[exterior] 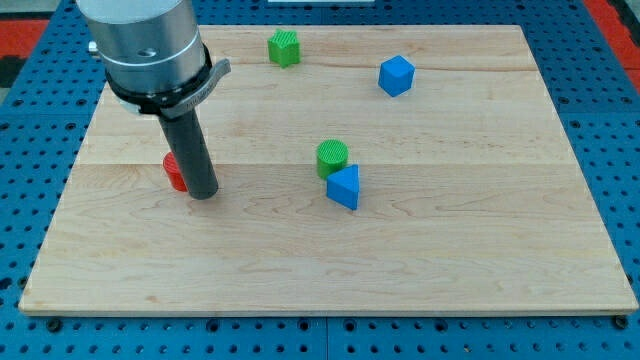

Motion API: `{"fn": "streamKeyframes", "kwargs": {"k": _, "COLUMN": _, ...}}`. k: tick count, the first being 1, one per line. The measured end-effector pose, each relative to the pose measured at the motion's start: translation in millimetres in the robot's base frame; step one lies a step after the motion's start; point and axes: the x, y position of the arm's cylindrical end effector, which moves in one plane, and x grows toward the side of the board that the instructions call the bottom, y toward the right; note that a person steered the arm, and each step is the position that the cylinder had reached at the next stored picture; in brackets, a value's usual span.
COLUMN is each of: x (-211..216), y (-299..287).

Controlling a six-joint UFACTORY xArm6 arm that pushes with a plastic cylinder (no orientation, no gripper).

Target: Push the red circle close to the red star

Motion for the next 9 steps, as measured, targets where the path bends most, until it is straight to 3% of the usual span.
{"fn": "streamKeyframes", "kwargs": {"k": 2, "x": -95.3, "y": -75.0}}
{"fn": "streamKeyframes", "kwargs": {"k": 3, "x": -43.6, "y": -57.6}}
{"fn": "streamKeyframes", "kwargs": {"k": 4, "x": -39.1, "y": -111.2}}
{"fn": "streamKeyframes", "kwargs": {"k": 7, "x": -143.1, "y": -97.4}}
{"fn": "streamKeyframes", "kwargs": {"k": 9, "x": -124.8, "y": -79.3}}
